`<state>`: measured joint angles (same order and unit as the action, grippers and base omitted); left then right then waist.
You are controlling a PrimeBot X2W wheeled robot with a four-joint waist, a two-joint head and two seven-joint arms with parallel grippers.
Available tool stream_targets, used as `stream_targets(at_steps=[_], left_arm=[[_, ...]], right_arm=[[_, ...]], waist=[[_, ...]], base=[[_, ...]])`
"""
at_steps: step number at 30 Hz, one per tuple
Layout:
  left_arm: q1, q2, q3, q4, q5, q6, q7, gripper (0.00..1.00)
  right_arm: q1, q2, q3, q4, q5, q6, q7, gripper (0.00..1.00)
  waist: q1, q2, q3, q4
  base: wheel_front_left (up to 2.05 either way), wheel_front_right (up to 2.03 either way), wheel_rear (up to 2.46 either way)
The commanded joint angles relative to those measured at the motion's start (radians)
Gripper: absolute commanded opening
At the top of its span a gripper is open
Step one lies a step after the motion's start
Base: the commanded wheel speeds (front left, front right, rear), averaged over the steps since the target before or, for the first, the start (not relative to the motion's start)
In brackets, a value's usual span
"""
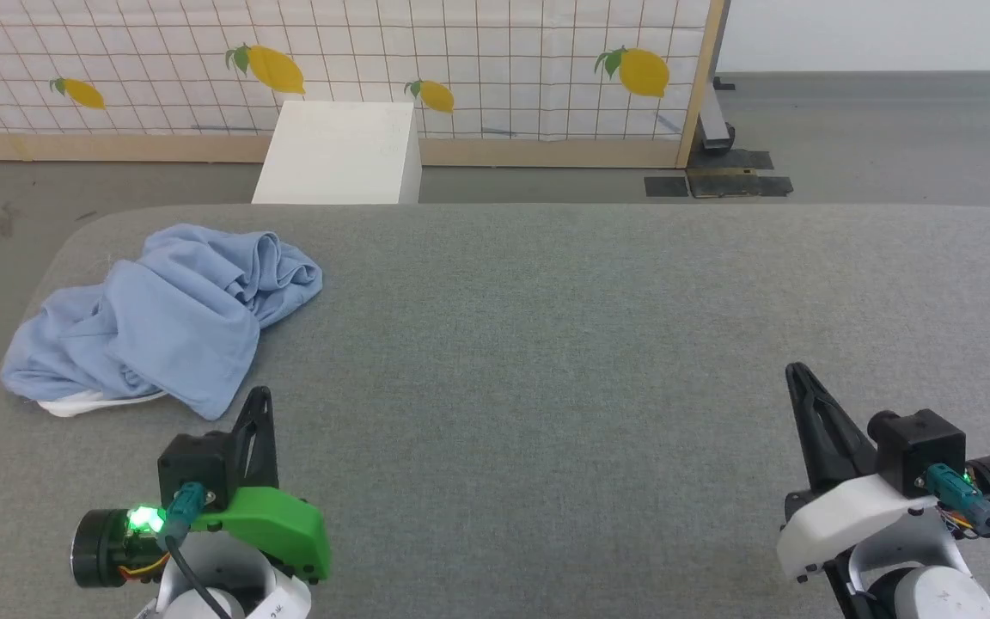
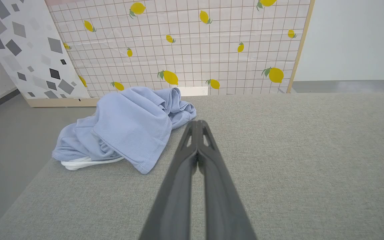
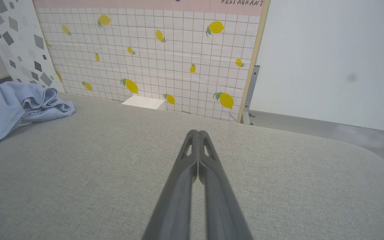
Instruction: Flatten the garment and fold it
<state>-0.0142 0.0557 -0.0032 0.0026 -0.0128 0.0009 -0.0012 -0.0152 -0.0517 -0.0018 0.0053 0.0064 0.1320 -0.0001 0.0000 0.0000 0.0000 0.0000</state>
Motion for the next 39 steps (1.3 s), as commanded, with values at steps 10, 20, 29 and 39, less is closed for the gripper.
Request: stream_targets(at_steps=[10,20,29,39], left_arm=[[0.014,-0.005,0.003,-0.003,0.013,-0.001,0.001,0.0],[0.001,0.0,-0.007,0.01,-0.013,-0.003,-0.012,1.0],[-0.001,0.0,-0.012,0.022,-0.024,-0.008,-0.03,1.0],[-0.004,-0.001,-0.016,0.036,-0.035,-0.014,-0.051,1.0]], right_arm=[[0.015,0.001,0.002,-0.005,-0.006,-0.001,0.0,0.0],[0.004,0.0,-0.002,0.01,0.017,0.0,-0.012,1.0],[0.007,0.0,-0.012,0.018,0.034,0.0,-0.03,1.0],[0.01,0.0,-0.026,0.026,0.052,0.0,-0.051,1.0]], waist=[[0.0,0.0,0.0,0.0],[0.0,0.0,0.001,0.0],[0.0,0.0,0.005,0.0],[0.0,0.0,0.009,-0.001]], base=[[0.0,0.0,0.0],[0.0,0.0,0.0],[0.0,0.0,0.0],[0.0,0.0,0.0]])
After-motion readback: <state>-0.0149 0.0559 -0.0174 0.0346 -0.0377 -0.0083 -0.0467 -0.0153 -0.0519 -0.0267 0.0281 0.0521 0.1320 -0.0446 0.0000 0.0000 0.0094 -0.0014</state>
